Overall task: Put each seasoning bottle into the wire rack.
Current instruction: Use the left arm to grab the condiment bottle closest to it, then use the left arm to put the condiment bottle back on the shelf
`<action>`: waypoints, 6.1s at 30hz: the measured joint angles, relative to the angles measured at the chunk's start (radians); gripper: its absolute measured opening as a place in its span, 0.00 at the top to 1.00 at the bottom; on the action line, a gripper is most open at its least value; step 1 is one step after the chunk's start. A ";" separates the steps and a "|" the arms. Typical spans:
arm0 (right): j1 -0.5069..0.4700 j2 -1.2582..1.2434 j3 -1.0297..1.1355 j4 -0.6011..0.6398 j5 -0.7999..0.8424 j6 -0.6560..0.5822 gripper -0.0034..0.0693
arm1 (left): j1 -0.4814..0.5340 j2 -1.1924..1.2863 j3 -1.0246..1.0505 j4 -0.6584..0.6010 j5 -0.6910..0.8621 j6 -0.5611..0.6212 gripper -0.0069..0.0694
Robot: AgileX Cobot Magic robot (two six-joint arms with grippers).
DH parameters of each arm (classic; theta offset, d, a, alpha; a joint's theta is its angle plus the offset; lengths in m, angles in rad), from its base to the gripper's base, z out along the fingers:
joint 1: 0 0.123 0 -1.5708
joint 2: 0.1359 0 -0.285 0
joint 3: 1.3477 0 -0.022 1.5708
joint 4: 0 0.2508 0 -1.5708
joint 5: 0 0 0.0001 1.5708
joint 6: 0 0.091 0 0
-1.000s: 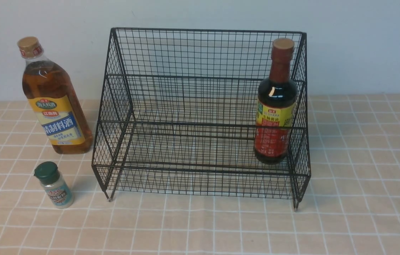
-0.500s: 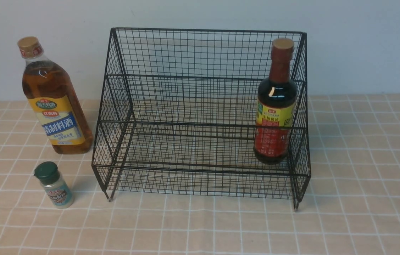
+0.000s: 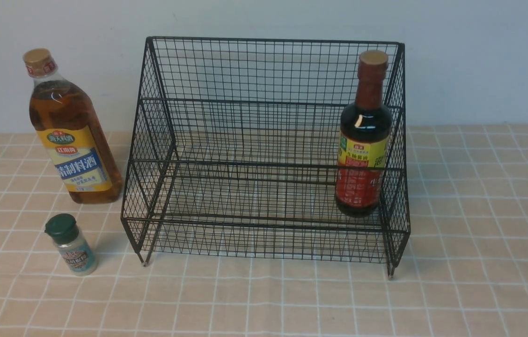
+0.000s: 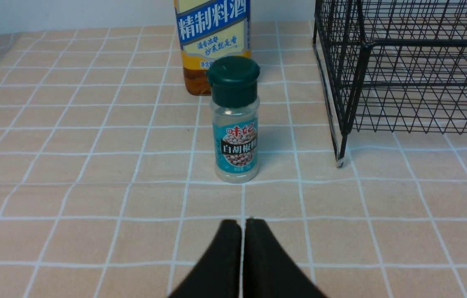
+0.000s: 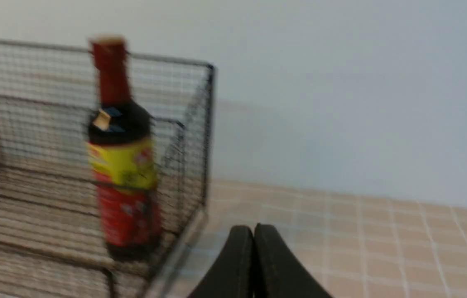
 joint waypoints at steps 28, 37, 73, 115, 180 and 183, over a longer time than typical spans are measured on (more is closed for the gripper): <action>-0.121 -0.196 0.264 -0.003 0.022 -0.008 0.97 | 0.000 0.000 0.000 0.000 0.000 0.000 0.92; -0.121 -0.196 0.264 -0.003 0.022 -0.008 0.97 | 0.000 0.000 0.000 0.000 0.000 0.000 0.92; -0.121 -0.196 0.264 -0.003 0.023 -0.012 0.97 | 0.000 0.008 -0.177 -0.255 -0.749 -0.207 0.92; -0.121 -0.196 0.264 -0.005 0.023 -0.012 0.97 | 0.000 1.551 -1.120 0.068 0.452 0.016 0.29; -0.121 -0.196 0.264 -0.005 0.024 -0.009 0.97 | -0.387 1.628 -1.376 0.103 0.473 -0.174 0.49; -0.121 -0.196 0.264 -0.005 0.024 -0.009 0.97 | -0.387 1.674 -1.376 0.114 0.470 -0.178 0.49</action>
